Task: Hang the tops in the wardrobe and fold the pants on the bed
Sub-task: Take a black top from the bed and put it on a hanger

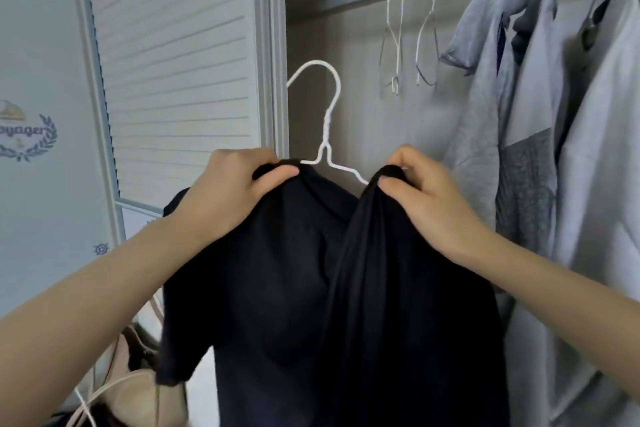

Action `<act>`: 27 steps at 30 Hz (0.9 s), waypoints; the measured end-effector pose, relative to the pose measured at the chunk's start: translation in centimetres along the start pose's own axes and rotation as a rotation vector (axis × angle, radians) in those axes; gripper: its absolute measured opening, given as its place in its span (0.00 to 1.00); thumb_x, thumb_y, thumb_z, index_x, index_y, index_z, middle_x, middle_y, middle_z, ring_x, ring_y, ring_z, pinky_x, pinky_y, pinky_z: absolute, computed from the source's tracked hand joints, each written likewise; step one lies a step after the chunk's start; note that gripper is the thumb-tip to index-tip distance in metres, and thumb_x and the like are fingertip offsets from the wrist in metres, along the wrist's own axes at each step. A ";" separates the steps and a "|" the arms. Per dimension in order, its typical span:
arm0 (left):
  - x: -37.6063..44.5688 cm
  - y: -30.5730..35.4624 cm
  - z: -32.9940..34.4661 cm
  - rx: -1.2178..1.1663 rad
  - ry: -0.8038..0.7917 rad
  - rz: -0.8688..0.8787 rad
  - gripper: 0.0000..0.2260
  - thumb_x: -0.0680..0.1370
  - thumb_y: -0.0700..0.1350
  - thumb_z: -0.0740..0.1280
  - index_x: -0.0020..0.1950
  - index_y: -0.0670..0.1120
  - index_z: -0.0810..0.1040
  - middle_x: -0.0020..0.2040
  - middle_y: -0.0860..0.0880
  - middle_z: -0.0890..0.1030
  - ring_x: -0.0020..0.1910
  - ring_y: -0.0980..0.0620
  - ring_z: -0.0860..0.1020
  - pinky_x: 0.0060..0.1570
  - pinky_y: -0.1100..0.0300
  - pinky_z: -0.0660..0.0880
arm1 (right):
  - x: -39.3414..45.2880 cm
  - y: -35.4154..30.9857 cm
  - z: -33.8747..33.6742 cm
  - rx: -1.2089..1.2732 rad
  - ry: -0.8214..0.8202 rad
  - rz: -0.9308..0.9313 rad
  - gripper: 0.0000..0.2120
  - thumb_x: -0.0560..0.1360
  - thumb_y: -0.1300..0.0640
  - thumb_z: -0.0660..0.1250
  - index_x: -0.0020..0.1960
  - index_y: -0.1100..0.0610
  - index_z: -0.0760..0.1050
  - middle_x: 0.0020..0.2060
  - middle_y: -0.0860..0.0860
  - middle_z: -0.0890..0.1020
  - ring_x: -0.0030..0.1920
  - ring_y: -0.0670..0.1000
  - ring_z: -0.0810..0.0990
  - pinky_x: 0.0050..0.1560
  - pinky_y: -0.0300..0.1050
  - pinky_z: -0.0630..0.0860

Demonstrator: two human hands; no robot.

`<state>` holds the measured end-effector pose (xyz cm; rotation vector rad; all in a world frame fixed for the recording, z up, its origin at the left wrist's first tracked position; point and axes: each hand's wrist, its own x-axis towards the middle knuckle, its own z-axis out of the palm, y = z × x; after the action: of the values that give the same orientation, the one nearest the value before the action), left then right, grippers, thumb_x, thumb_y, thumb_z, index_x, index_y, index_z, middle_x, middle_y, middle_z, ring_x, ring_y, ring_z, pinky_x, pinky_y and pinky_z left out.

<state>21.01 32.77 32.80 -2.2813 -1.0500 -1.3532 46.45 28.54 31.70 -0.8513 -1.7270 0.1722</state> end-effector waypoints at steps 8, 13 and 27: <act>-2.6 -6.1 -0.8 -0.023 0.165 -0.172 0.16 0.80 0.56 0.61 0.33 0.53 0.67 0.26 0.54 0.70 0.31 0.59 0.72 0.33 0.70 0.66 | 0.2 0.0 -3.5 -0.165 -0.226 -0.043 0.10 0.64 0.64 0.63 0.43 0.53 0.74 0.51 0.49 0.76 0.51 0.45 0.76 0.50 0.33 0.69; -2.5 -8.2 -1.2 0.001 0.243 -0.216 0.14 0.80 0.56 0.61 0.36 0.54 0.69 0.29 0.54 0.74 0.33 0.58 0.75 0.34 0.68 0.67 | -0.1 0.2 -5.0 -0.336 -0.208 0.122 0.13 0.76 0.47 0.63 0.52 0.56 0.75 0.43 0.44 0.79 0.41 0.42 0.78 0.46 0.39 0.74; 5.2 -0.4 6.9 -0.210 0.127 0.025 0.12 0.83 0.47 0.59 0.61 0.45 0.78 0.50 0.51 0.76 0.51 0.57 0.69 0.51 0.71 0.60 | -1.5 -5.8 -15.2 0.564 0.315 0.704 0.13 0.67 0.53 0.68 0.41 0.61 0.86 0.41 0.55 0.86 0.40 0.51 0.86 0.33 0.46 0.81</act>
<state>26.65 39.24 33.58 -2.3068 -0.8733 -1.6435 57.47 18.81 38.75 -0.9572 -0.9485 0.8991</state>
